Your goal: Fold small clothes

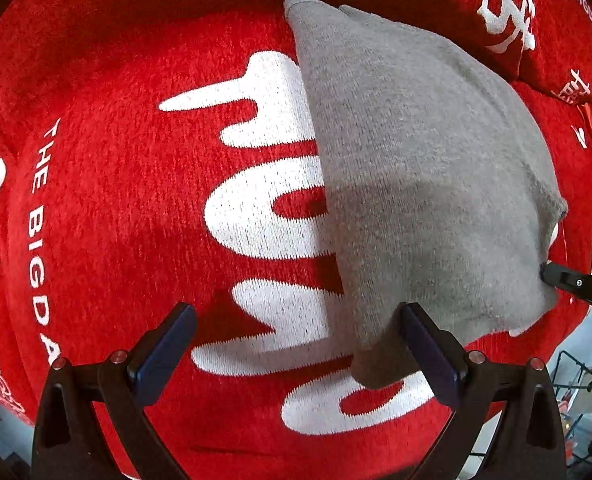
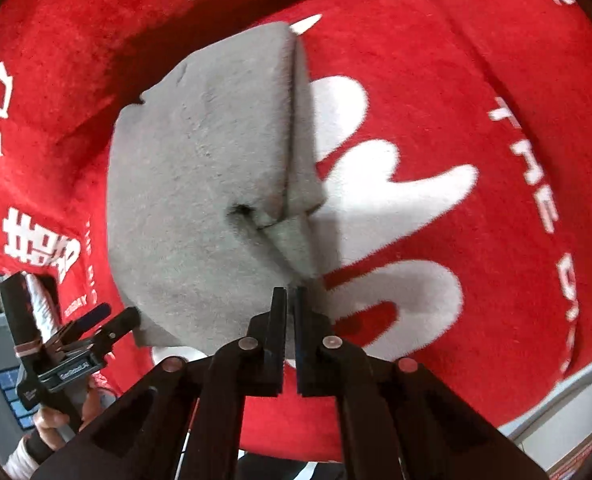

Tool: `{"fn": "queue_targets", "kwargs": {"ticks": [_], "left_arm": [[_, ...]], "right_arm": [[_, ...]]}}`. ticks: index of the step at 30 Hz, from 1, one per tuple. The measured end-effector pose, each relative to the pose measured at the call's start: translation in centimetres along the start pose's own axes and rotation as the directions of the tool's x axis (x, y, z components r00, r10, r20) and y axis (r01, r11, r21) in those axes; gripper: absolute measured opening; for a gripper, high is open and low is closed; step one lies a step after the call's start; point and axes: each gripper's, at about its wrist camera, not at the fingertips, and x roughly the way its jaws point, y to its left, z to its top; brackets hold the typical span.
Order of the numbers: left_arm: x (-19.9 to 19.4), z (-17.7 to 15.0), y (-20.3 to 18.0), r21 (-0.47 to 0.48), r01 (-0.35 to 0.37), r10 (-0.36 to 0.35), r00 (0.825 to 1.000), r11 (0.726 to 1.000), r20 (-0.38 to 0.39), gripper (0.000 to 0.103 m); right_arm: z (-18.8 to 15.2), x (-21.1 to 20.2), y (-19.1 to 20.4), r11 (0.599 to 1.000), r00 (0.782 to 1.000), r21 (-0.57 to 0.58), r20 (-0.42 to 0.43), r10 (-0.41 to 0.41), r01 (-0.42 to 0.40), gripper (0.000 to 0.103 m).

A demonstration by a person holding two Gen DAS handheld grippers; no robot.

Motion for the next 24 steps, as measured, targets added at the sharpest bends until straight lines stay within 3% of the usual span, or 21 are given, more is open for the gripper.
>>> {"fn": "queue_targets", "kwargs": {"ticks": [4, 10, 13, 17, 21, 24], "left_arm": [[-0.5, -0.4, 0.1, 0.004, -0.005, 0.005, 1.0, 1.0, 0.008, 0.101], [-1.2, -0.5, 0.6, 0.008, -0.016, 0.016, 1.0, 1.0, 0.02, 0.101], [-2.4, -0.9, 0.2, 0.008, -0.028, 0.027, 0.999, 1.0, 0.031, 0.101], [-3.3, -0.2, 0.7, -0.004, -0.037, 0.037, 0.998, 0.999, 0.053, 0.101], [-3.6, 0.6, 0.9, -0.019, -0.039, 0.04, 0.997, 0.999, 0.067, 0.101], [-3.5, 0.7, 0.6, -0.021, -0.051, 0.052, 0.995, 0.998, 0.085, 0.101]], "right_arm": [[-0.2, -1.6, -1.9, 0.996, 1.0, 0.084, 0.014, 0.01, -0.011, 0.01], [0.2, -3.4, -2.4, 0.996, 0.999, 0.094, 0.048, -0.002, -0.003, 0.01], [0.8, -3.8, -2.1, 0.996, 0.998, 0.089, 0.059, 0.004, -0.009, 0.018], [1.4, -3.9, -1.7, 0.997, 0.998, 0.079, 0.067, 0.015, -0.02, 0.021], [1.8, -4.0, -1.7, 0.997, 0.998, 0.078, 0.066, 0.019, -0.024, 0.036], [1.9, -3.9, -1.7, 0.997, 0.998, 0.078, 0.062, 0.017, -0.022, 0.042]]}}
